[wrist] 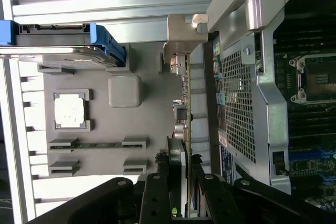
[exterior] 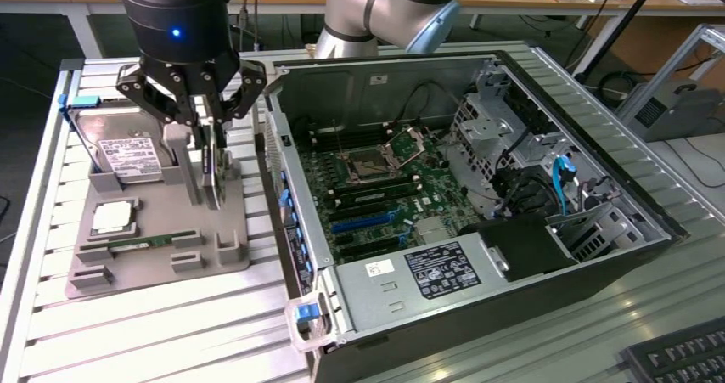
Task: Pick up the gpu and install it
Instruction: 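Pick up the gpu and move the gpu toward the slot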
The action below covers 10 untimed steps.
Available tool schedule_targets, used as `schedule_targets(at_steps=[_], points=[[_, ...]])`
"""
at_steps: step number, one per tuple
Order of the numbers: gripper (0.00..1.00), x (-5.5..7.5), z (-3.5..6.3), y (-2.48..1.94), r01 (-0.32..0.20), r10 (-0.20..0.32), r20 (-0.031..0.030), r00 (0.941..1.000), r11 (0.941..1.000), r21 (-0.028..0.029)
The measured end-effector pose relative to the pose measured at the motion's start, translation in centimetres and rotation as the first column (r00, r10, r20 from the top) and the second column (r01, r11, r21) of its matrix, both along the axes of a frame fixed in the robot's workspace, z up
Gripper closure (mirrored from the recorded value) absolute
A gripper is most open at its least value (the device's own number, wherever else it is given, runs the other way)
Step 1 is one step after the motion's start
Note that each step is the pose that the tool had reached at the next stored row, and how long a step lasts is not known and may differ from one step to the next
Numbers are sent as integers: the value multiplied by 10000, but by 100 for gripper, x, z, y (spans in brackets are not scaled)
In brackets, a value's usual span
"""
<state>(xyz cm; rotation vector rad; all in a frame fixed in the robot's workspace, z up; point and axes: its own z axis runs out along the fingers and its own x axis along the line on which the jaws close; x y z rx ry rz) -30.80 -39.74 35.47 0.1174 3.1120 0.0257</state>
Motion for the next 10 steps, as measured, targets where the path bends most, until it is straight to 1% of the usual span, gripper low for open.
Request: schedule_targets(at_steps=[10], points=[[73,0,42,0,0,0,-1,10000,10000,-1]])
